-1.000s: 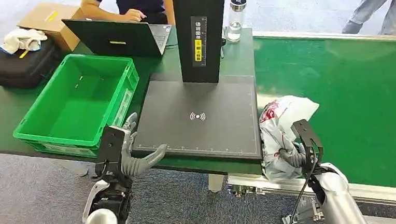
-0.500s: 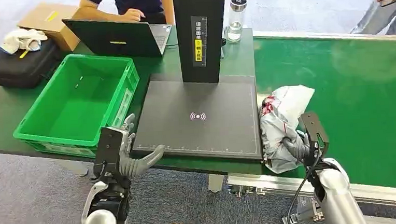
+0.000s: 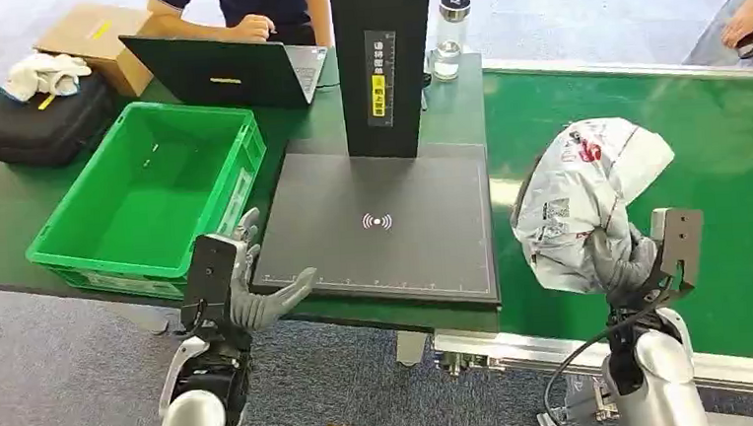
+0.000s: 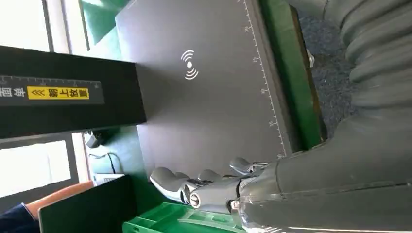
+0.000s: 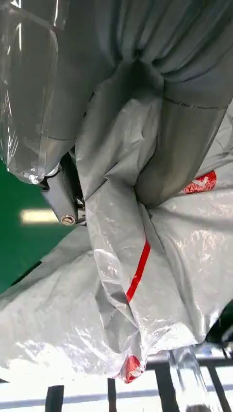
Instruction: Moved the parcel from conveyor to table for the left to box.
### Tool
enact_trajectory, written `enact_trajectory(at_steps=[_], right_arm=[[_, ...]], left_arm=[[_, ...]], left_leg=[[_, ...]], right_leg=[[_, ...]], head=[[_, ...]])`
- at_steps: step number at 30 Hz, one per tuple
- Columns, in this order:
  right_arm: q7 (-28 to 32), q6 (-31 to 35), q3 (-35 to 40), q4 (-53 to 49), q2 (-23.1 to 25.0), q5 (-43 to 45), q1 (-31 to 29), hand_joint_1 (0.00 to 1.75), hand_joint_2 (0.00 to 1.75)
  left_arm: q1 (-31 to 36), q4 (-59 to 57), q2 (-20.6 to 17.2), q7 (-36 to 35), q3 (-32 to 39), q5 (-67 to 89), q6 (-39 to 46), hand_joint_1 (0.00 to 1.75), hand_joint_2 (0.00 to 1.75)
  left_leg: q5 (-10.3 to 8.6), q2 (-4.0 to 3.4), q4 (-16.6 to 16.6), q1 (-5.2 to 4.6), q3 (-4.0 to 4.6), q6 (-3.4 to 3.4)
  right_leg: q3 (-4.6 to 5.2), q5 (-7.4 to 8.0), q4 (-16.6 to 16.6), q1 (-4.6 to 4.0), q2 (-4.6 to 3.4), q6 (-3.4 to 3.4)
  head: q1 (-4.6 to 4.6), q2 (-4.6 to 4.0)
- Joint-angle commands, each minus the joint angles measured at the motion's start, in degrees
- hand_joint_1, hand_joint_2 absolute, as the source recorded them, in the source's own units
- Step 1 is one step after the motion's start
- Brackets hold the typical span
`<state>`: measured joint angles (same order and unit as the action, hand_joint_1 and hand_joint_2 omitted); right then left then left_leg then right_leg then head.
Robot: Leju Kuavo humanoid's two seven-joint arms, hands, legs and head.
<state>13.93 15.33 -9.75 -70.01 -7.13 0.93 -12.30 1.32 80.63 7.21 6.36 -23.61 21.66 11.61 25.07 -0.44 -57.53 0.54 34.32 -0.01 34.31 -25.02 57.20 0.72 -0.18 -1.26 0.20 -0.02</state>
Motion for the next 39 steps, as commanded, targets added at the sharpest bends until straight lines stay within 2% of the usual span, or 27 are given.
enact_trajectory(at_steps=[1, 3, 5, 10, 12, 13, 19, 21, 27, 28, 30, 35, 39], right_arm=[[5.1, 5.7, -3.6, -19.8, 3.6, 4.6, 5.7, 1.75, 1.75], [4.8, 5.9, -2.8, -22.3, 4.0, 4.7, 5.6, 1.75, 1.75], [5.1, 6.3, -1.6, -23.9, 3.9, 4.3, 5.7, 1.75, 1.75], [5.8, 5.9, -0.9, -23.8, 3.7, 4.3, 5.5, 1.75, 1.75], [6.3, 4.3, 1.5, -24.4, 3.2, 3.8, 5.4, 1.75, 1.75], [5.6, 3.2, 3.6, -24.3, 2.8, 2.6, 4.7, 1.75, 1.75], [1.1, 0.2, 14.4, -17.6, 2.7, -3.4, -3.3, 1.75, 1.75], [-0.4, -0.4, 16.8, -16.5, 2.5, -4.6, -3.8, 1.75, 1.75], [-4.3, -5.4, 23.6, -10.2, 2.5, -7.1, -5.8, 1.75, 1.75], [-4.6, -5.9, 25.0, -9.2, 2.4, -8.1, -6.2, 1.75, 1.75], [-4.9, -6.2, 25.9, -8.7, 2.6, -8.4, -6.2, 1.75, 1.75], [-7.2, -7.8, 28.6, -7.5, 1.4, -8.4, -6.3, 1.75, 1.75], [-9.0, -9.6, 31.2, -4.0, 1.0, -7.9, -5.9, 1.75, 1.75]], left_arm=[[3.4, -5.6, -0.5, 0.7, -2.4, -1.1, -0.4, 0.00, 1.75], [3.5, -5.8, -0.5, 0.8, -2.5, -1.2, -0.4, 0.00, 1.75], [3.6, -5.8, -0.5, 1.0, -2.5, -1.3, -0.4, 0.00, 1.75], [3.8, -6.1, -0.5, 1.0, -2.6, -1.4, -0.5, 0.00, 1.75], [3.9, -6.4, -0.5, 1.1, -2.8, -1.5, -0.6, 0.00, 1.75], [4.1, -6.6, -0.6, 1.3, -3.0, -1.5, -0.6, 0.00, 1.75], [5.1, -7.3, -0.4, 1.6, -4.0, -1.9, -0.7, 0.00, 1.75], [5.6, -7.7, -0.5, 1.5, -4.5, -1.9, -1.2, 0.00, 1.75], [6.4, -9.3, -1.7, 1.8, -6.2, -3.5, -1.7, 0.00, 1.75], [6.3, -9.2, -1.9, 1.9, -6.4, -3.6, -1.7, 0.00, 1.75], [6.2, -9.1, -2.0, 1.9, -6.6, -3.7, -1.7, 0.00, 1.75], [7.1, -9.5, -1.8, 1.8, -7.2, -3.9, -2.2, 0.00, 1.75], [8.7, -11.3, -2.2, 1.5, -8.2, -4.6, -2.7, 0.00, 1.75]], left_leg=[[0.04, 0.16, 0.1, -0.07, -0.21, 0.02], [0.02, 0.09, 0.1, -0.06, -0.09, 0.01], [0.08, 0.06, 0.1, -0.07, -0.32, 0.04], [0.03, 0.13, 0.1, -0.04, -0.29, 0.03], [0.05, 0.04, 0.2, -0.04, -0.35, 0.02], [0.03, 0.00, 0.1, -0.02, -0.12, 0.02], [0.09, -0.35, 0.1, -0.06, -0.36, 0.04], [0.05, -0.26, 0.1, -0.02, -0.17, 0.03], [0.02, -0.28, 0.2, -0.01, -0.43, -0.01], [0.02, -0.22, 0.1, 0.01, -0.23, -0.01], [0.04, -0.30, 0.3, -0.01, -0.51, 0.00], [0.02, -0.09, 0.1, 0.00, -0.25, -0.01], [-0.02, 0.03, 0.2, 0.00, -0.41, 0.00]], right_leg=[[-0.20, -0.13, 0.0, 0.06, 0.14, 0.08], [-0.08, -0.07, 0.0, 0.05, 0.08, 0.05], [-0.27, -0.14, 0.0, 0.06, 0.03, 0.11], [-0.27, -0.09, -0.1, 0.03, 0.10, 0.10], [-0.31, -0.08, -0.1, 0.02, 0.02, 0.10], [-0.09, -0.03, 0.0, 0.01, -0.02, 0.04], [-0.20, 0.01, -0.1, 0.05, -0.38, 0.10], [-0.09, 0.03, 0.0, 0.01, -0.28, 0.06], [-0.33, 0.03, -0.2, -0.01, -0.29, 0.09], [-0.18, 0.02, -0.1, -0.02, -0.22, 0.05], [-0.40, 0.01, -0.2, -0.01, -0.31, 0.10], [-0.22, -0.02, -0.1, -0.01, -0.10, 0.06], [-0.41, -0.03, -0.2, -0.02, 0.01, 0.09]], head=[[0.00, 0.00], [0.00, 0.00], [0.00, 0.00], [0.00, 0.00], [-0.02, 0.00], [0.02, -0.02], [0.00, 0.00], [-0.02, 0.00], [-0.02, 0.00], [0.00, 0.00], [0.00, 0.00], [-0.02, 0.00], [0.00, 0.00]])
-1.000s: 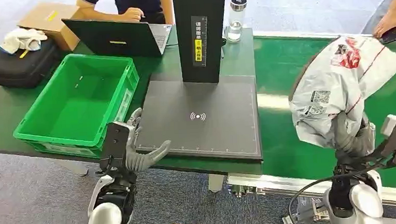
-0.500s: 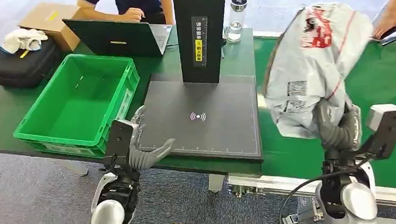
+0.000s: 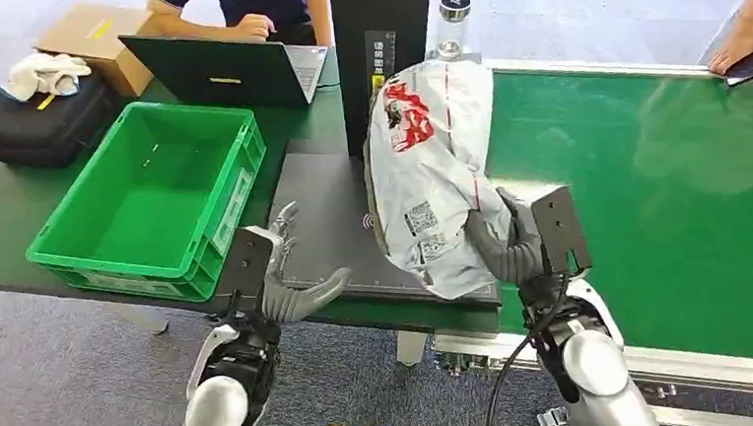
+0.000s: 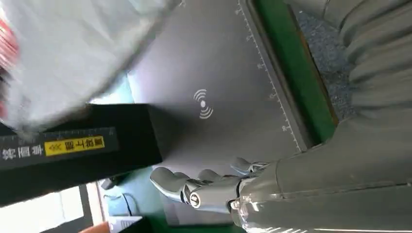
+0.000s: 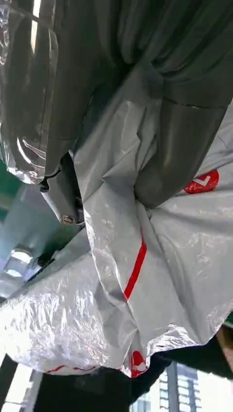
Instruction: Moved the parcel from conveyor to table for the left to box.
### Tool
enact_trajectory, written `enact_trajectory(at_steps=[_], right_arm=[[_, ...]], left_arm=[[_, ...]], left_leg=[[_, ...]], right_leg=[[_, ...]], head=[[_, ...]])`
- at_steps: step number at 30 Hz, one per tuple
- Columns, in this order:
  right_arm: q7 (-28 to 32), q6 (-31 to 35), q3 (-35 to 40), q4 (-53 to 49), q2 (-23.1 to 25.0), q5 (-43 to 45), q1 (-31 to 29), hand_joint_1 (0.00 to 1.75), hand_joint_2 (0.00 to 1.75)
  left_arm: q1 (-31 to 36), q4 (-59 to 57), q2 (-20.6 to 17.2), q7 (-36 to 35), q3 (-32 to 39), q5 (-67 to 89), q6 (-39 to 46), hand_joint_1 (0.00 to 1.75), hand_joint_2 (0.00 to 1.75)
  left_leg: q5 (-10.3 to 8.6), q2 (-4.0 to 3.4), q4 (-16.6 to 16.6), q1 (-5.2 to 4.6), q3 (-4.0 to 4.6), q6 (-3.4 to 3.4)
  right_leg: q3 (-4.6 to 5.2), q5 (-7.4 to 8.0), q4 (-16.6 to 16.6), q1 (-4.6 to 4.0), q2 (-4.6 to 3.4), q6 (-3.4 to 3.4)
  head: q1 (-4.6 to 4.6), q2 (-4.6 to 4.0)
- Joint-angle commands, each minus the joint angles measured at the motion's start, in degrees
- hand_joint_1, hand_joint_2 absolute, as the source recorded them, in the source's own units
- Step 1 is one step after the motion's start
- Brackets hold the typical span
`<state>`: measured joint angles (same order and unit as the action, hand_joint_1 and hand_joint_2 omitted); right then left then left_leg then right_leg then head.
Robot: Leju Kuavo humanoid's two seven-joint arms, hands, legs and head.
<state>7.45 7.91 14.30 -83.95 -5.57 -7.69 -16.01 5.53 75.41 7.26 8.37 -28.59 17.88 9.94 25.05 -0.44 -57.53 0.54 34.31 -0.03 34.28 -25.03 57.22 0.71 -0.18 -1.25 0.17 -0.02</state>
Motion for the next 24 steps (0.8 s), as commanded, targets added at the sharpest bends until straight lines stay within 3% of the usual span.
enact_trajectory(at_steps=[1, 24], right_arm=[[-2.4, -2.1, 7.3, 10.0, -0.4, 0.7, -2.0, 1.75, 1.75], [-6.2, 0.9, 2.5, 18.6, -2.4, 0.2, -2.6, 1.75, 1.75]], left_arm=[[4.6, -6.1, -2.3, -0.5, -3.2, -0.8, -1.0, 0.00, 1.75], [4.1, -4.7, -2.8, -1.6, -4.4, -1.4, -0.8, 0.00, 1.75]], left_leg=[[0.00, 0.03, 0.1, 0.02, -0.28, 0.01], [0.02, 0.07, 0.1, -0.02, -0.27, 0.00]], right_leg=[[-0.28, -0.01, -0.1, -0.03, 0.02, 0.06], [-0.27, -0.04, -0.1, 0.01, 0.05, 0.06]], head=[[0.02, 0.00], [0.00, 0.00]])
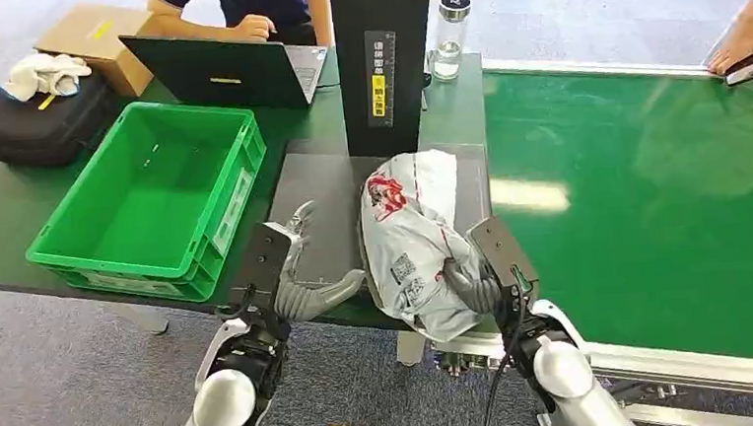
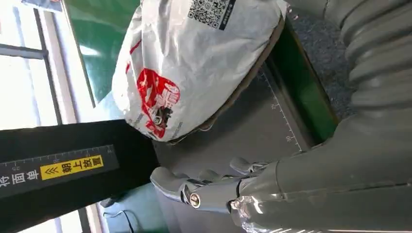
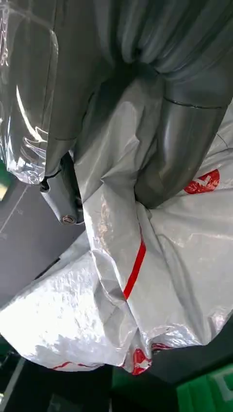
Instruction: Moved the parcel from conveyor to table for the left to box.
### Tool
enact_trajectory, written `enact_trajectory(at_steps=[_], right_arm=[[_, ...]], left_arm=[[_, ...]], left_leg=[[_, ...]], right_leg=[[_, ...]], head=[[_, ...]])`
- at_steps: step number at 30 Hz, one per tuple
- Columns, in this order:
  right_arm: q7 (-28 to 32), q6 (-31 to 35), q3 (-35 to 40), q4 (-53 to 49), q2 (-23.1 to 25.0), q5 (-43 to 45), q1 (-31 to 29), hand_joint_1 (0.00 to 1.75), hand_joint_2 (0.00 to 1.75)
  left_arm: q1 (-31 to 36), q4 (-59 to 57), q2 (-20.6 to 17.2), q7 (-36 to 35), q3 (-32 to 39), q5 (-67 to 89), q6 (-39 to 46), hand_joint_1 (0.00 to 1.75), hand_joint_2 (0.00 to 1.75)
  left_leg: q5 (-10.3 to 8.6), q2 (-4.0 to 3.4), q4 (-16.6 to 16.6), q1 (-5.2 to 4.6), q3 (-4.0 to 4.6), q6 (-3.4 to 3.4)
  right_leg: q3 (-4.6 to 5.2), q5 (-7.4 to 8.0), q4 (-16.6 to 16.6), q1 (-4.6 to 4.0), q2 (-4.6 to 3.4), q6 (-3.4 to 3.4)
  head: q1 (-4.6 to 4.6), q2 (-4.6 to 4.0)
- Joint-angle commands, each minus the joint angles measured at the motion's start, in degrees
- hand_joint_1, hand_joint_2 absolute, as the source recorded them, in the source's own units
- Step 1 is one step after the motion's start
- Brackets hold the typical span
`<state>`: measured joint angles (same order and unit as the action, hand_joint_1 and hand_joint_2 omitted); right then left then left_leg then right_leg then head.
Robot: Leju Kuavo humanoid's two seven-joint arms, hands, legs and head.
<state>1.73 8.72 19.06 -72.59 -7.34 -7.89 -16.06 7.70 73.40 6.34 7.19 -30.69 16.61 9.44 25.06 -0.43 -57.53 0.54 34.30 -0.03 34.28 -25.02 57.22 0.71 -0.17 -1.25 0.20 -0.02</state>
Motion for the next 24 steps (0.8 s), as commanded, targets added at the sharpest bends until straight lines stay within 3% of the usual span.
enact_trajectory(at_steps=[1, 8, 24], right_arm=[[-0.5, 0.1, -2.3, 7.2, -0.6, 0.4, -2.6, 1.75, 1.75], [-0.5, 0.1, -2.3, 7.2, -0.6, 0.4, -2.6, 1.75, 1.75], [1.9, -3.1, -5.0, 16.5, 1.0, 1.3, -9.0, 1.75, 1.75]], left_arm=[[2.0, -2.7, -1.8, -0.4, -2.3, -0.1, -0.3, 0.00, 1.75], [2.0, -2.7, -1.8, -0.4, -2.3, -0.1, -0.3, 0.00, 1.75], [1.3, -2.2, -1.9, -0.5, -1.8, 0.2, 0.1, 0.00, 1.75]], left_leg=[[0.01, 0.05, 0.1, -0.03, -0.21, 0.00], [0.01, 0.04, 0.1, -0.02, -0.17, 0.01], [0.05, -0.11, 0.1, -0.04, -0.31, 0.01]], right_leg=[[-0.21, -0.04, -0.1, 0.02, 0.04, 0.05], [-0.16, -0.04, -0.1, 0.02, 0.03, 0.05], [-0.24, -0.03, -0.1, 0.03, -0.12, 0.08]], head=[[0.00, 0.00], [0.00, 0.00], [0.00, 0.00]])
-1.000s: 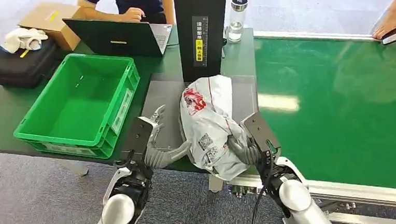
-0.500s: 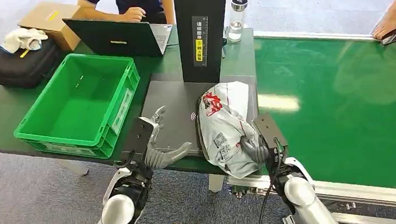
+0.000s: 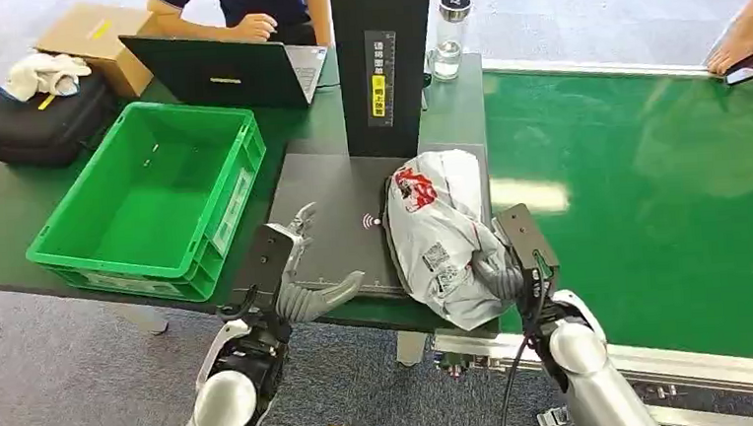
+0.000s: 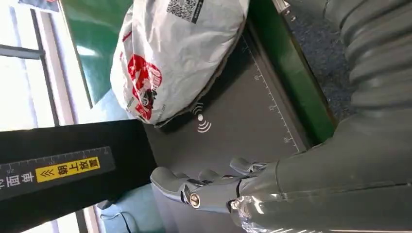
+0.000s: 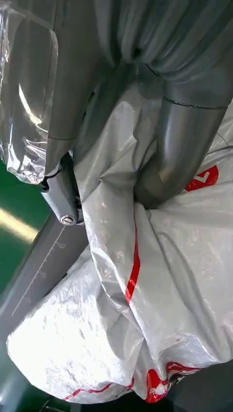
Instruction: Moved the parcel from conveyor to table for the left to box.
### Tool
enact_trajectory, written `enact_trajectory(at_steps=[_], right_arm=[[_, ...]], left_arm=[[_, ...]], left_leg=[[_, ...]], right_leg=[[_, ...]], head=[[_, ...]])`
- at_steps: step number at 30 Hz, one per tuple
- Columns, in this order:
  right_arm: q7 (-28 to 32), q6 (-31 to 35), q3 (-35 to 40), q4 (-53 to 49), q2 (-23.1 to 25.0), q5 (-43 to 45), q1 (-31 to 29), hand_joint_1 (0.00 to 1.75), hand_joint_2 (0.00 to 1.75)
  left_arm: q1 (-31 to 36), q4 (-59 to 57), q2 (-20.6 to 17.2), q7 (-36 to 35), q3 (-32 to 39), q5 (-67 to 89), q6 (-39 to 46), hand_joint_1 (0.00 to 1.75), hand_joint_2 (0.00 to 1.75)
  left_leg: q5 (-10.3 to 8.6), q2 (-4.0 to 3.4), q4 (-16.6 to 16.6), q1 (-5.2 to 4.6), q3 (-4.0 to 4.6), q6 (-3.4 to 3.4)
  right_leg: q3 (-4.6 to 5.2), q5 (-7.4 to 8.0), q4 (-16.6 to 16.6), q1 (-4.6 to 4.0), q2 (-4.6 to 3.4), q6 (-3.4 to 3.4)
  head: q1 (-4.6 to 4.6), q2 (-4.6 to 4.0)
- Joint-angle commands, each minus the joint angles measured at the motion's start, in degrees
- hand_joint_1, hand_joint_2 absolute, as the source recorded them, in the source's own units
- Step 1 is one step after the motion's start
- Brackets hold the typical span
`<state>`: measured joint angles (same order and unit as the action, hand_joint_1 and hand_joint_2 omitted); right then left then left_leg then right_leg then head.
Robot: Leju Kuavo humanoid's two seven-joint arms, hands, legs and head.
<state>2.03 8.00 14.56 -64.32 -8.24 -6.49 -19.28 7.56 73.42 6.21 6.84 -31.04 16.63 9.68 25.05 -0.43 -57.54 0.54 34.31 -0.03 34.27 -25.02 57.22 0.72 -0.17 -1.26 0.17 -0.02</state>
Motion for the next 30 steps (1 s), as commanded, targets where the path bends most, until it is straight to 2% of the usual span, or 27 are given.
enact_trajectory(at_steps=[1, 9, 21, 28, 29, 30], right_arm=[[2.0, -3.2, 0.0, 8.4, 2.0, -0.5, -6.2, 1.75, 1.75], [2.7, -5.7, 1.8, 11.9, 2.1, -0.6, -9.1, 1.75, 1.75], [3.5, -7.5, 2.8, 11.7, 2.0, -0.8, -8.7, 1.75, 1.75], [3.2, -10.4, 4.2, 13.8, 2.8, -1.2, -11.1, 1.75, 1.75], [3.0, -10.4, 4.3, 14.1, 2.7, -1.2, -11.1, 1.24, 1.75], [3.0, -10.4, 4.2, 14.1, 2.7, -1.2, -11.1, 0.00, 1.75]], left_arm=[[1.4, -2.2, -1.7, -0.1, -1.4, 0.2, -0.1, 0.00, 1.75], [2.5, -2.8, -1.7, 0.0, -1.8, 0.2, -0.7, 0.00, 1.75], [3.2, -3.6, -1.9, 0.3, -2.1, 0.1, -0.9, 0.00, 1.75], [3.9, -3.7, -2.3, 0.5, -2.7, -1.0, -0.1, 0.00, 1.75], [3.7, -3.5, -2.3, 0.3, -2.7, -1.0, 0.0, 0.00, 1.75], [3.6, -3.3, -2.3, 0.3, -2.7, -1.1, 0.0, 0.00, 1.75]], left_leg=[[0.04, -0.10, 0.1, -0.02, -0.22, 0.02], [0.05, -0.15, 0.1, -0.03, -0.30, 0.02], [0.03, -0.04, 0.1, -0.02, -0.29, 0.02], [0.03, -0.13, 0.1, -0.03, -0.28, 0.02], [0.03, -0.09, 0.1, -0.02, -0.20, 0.01], [0.02, -0.08, 0.2, -0.03, -0.31, 0.02]], right_leg=[[-0.16, -0.02, -0.1, 0.01, -0.11, 0.07], [-0.22, -0.02, -0.1, 0.02, -0.17, 0.08], [-0.24, -0.04, -0.1, 0.01, -0.05, 0.09], [-0.19, -0.01, -0.1, 0.02, -0.15, 0.09], [-0.15, -0.01, 0.0, 0.01, -0.11, 0.07], [-0.24, -0.02, -0.1, 0.01, -0.10, 0.10]], head=[[0.02, -0.02], [0.02, 0.00], [0.02, 0.00], [0.02, 0.00], [0.02, 0.00], [0.02, 0.00]])
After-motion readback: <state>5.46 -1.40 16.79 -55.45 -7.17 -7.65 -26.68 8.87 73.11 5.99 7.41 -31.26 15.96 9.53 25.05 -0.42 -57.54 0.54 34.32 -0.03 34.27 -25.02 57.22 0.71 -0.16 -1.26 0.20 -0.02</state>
